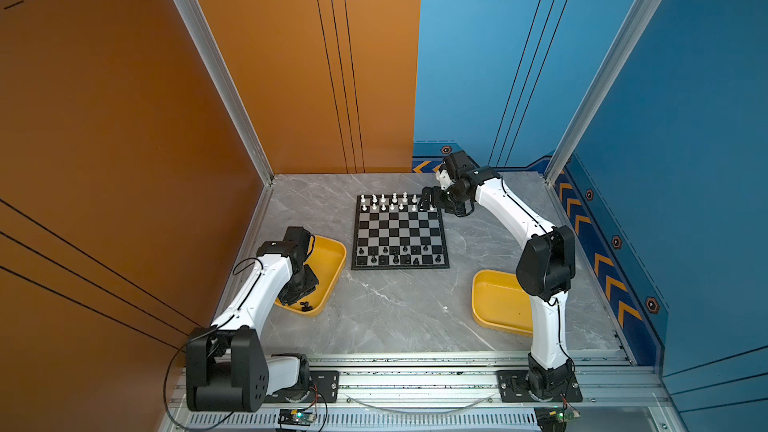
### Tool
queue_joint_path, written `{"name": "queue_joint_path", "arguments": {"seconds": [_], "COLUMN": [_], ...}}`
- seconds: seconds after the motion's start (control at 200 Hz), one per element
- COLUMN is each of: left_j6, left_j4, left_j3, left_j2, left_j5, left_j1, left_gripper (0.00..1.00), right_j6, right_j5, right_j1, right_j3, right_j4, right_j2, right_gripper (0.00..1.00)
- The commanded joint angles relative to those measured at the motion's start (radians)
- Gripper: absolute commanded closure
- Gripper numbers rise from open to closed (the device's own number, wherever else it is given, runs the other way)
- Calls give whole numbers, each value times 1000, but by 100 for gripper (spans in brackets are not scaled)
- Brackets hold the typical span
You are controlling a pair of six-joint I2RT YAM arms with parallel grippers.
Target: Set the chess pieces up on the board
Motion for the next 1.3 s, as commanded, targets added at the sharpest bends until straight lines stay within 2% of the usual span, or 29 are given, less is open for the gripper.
{"name": "queue_joint_path", "arguments": {"seconds": [0.0, 0.17, 0.346, 0.526, 0.796, 0.916, 0.996, 1.212, 1.297], "left_j6": [98, 134, 138, 125, 124, 142, 153, 194, 218], "left_j4": [-24, -51, -85, -138, -145, -137, -120, -114, -115], "left_j3": [55, 130, 148, 123, 93, 103, 162, 302, 336], "left_j2": [105, 226, 275, 320, 412, 463, 487, 530, 542], "left_j5": [28, 75, 123, 130, 70, 34, 5, -74, -76], "left_j1": [26, 3, -45, -78, -52, -19, -1, 22, 28], "left_gripper": [67, 68, 66, 65, 66, 69, 69, 86, 88], "right_j6": [31, 47, 56, 64, 70, 67, 67, 71, 76], "right_j5": [40, 47, 41, 34, 21, 31, 42, 58, 59], "right_j1": [-4, -5, -10, -28, -41, -42, -44, -42, -41], "right_j3": [46, 91, 142, 176, 243, 252, 254, 252, 243], "right_j4": [-9, -33, -79, -103, -118, -119, -118, -119, -118], "right_j2": [-32, -9, 22, 27, 47, 43, 38, 36, 35], "right_gripper": [0, 0, 0, 0, 0, 0, 0, 0, 0]}}
